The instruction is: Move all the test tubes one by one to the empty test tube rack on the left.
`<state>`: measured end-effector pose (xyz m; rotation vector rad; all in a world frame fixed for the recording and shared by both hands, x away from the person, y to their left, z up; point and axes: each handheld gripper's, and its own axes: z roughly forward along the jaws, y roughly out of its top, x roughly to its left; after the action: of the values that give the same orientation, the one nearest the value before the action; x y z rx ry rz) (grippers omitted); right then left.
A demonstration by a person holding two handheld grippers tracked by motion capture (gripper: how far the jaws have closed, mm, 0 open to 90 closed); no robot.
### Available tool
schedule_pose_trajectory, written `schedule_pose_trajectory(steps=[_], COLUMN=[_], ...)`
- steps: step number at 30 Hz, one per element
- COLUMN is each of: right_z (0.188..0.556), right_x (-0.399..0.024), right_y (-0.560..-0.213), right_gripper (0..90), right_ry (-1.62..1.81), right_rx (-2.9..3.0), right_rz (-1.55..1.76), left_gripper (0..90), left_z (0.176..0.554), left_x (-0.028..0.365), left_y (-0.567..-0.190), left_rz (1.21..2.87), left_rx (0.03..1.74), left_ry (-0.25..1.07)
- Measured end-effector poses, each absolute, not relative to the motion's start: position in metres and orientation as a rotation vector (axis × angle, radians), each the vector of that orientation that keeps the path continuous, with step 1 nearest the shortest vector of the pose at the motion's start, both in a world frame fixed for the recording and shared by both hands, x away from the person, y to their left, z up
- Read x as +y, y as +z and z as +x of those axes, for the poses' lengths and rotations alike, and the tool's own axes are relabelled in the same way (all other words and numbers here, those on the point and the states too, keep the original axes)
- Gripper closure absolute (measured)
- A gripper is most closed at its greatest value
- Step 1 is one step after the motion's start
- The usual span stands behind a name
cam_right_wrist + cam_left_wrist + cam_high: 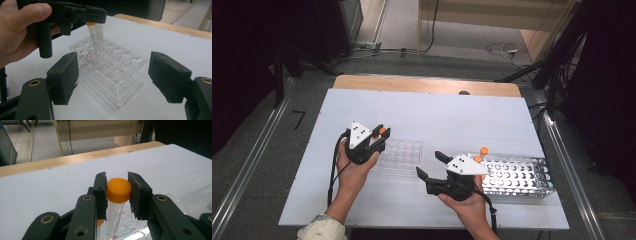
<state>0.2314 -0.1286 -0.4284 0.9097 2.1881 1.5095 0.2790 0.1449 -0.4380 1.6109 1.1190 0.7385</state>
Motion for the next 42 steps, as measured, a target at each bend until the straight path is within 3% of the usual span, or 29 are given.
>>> schedule_pose_trajectory(steps=[5, 22, 42], right_z=[0.231, 0.227, 0.210], right_x=[-0.128, -0.134, -0.203], right_y=[-0.429, -0.425, -0.408], right_gripper=[23.0, 23.1, 23.0], right_ry=[1.505, 1.517, 1.479], right_rx=[2.189, 2.168, 2.030], right_rz=[0.908, 0.901, 0.964], left_gripper=[68.2, 27.7, 19.4], left_z=[0.278, 0.265, 0.252], left_x=[0.143, 0.136, 0.126], left_y=[-0.438, -0.425, -0.418], left_rz=[1.612, 1.538, 1.555], left_rx=[1.113, 1.108, 1.071], left_ry=[0.741, 0.696, 0.659])
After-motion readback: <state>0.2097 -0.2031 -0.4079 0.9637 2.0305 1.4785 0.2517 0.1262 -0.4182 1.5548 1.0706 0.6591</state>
